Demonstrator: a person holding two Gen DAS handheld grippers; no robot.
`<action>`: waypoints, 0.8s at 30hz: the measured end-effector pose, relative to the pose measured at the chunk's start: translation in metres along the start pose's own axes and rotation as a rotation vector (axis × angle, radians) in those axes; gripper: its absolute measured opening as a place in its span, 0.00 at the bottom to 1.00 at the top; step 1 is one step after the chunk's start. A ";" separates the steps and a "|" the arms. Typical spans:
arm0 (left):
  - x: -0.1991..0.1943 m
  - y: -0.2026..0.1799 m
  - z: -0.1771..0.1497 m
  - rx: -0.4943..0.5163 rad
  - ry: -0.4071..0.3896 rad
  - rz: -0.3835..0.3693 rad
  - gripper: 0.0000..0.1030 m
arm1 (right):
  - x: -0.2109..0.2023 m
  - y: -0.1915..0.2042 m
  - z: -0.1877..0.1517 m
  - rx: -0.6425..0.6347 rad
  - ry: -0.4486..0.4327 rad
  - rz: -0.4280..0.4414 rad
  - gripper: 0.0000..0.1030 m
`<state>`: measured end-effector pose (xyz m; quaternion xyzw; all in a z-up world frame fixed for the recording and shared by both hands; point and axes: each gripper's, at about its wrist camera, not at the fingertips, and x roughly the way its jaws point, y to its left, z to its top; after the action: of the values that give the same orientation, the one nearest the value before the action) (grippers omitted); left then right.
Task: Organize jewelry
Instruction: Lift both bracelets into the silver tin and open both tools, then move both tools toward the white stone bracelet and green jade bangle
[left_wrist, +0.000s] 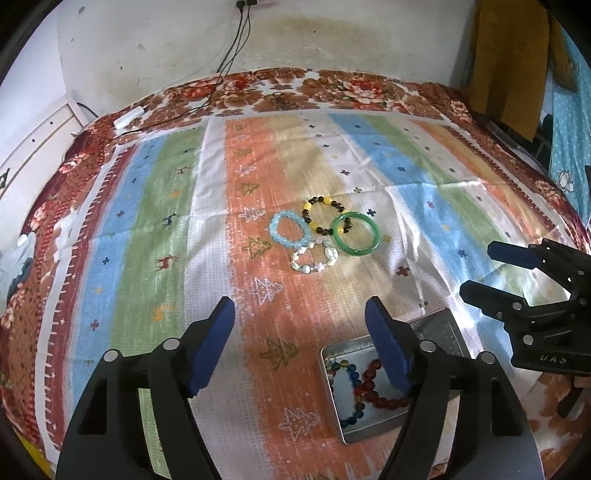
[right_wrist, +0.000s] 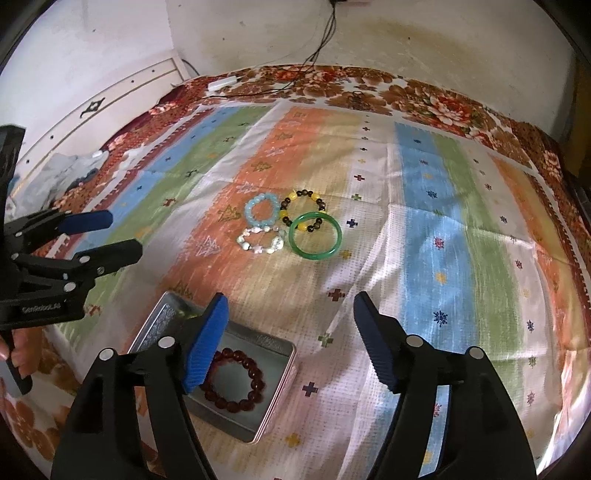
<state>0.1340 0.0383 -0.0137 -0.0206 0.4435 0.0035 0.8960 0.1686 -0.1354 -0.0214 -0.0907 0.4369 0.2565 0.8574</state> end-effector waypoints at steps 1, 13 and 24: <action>0.001 0.001 0.001 -0.006 0.000 -0.005 0.71 | 0.001 -0.001 0.001 0.009 -0.002 0.000 0.72; 0.023 0.014 0.016 -0.067 0.028 -0.019 0.74 | 0.023 -0.026 0.022 0.142 0.005 0.016 0.72; 0.057 0.016 0.031 -0.063 0.076 0.011 0.74 | 0.046 -0.033 0.032 0.161 0.017 -0.026 0.72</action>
<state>0.1927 0.0553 -0.0413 -0.0466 0.4768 0.0216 0.8775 0.2307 -0.1351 -0.0413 -0.0292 0.4620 0.2085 0.8615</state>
